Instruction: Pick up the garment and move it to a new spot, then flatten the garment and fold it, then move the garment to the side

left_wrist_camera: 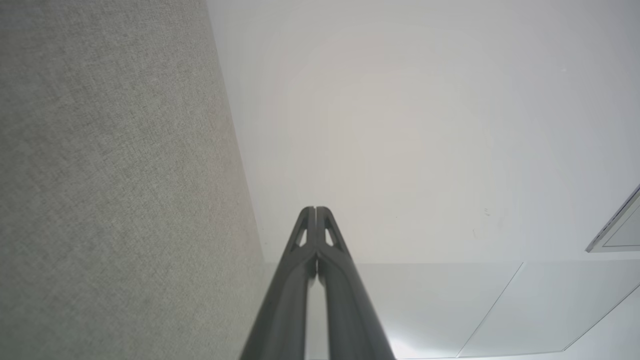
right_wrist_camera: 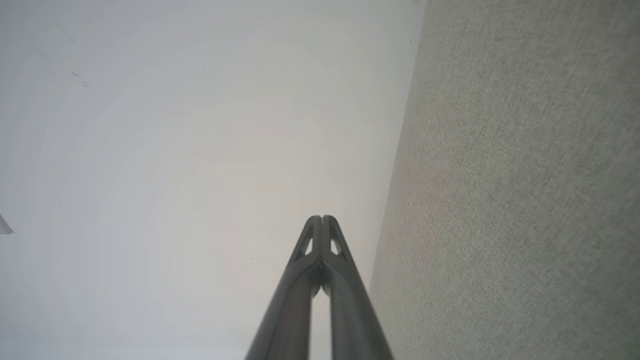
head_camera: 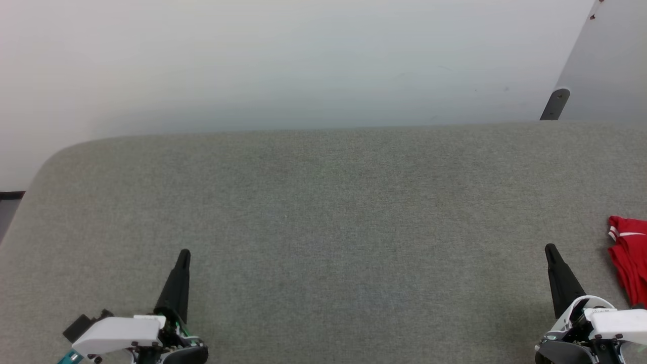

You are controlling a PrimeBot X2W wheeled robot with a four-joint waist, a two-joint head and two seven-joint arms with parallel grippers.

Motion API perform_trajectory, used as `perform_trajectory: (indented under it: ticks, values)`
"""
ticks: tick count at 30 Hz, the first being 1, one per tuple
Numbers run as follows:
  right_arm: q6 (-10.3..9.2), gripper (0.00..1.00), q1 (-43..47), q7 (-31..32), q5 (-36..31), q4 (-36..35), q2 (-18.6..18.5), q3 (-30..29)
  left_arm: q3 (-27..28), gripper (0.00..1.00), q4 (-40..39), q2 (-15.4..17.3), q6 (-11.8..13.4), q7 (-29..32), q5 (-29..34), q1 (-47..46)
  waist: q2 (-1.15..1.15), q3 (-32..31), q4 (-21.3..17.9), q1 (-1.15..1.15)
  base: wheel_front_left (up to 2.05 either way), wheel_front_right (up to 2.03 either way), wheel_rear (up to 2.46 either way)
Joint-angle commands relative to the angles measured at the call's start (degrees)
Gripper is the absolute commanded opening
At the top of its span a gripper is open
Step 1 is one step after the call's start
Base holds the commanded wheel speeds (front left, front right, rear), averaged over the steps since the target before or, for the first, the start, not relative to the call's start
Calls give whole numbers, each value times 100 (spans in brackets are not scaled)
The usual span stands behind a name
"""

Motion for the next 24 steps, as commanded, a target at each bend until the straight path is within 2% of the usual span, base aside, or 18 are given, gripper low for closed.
perform_trajectory:
  ticks: [1, 24]
  values:
    - [2, 0, -19, 8, 24, 0, 17, 8, 19, 0, 7, -12, -16, 19, 25, -58, 0, 0, 0, 0, 0, 0, 0]
    - [2, 0, -19, 7, 25, 0, 17, 9, 27, 0, 7, -17, -16, 18, 32, -59, 0, 0, 0, 0, 0, 0, 0]
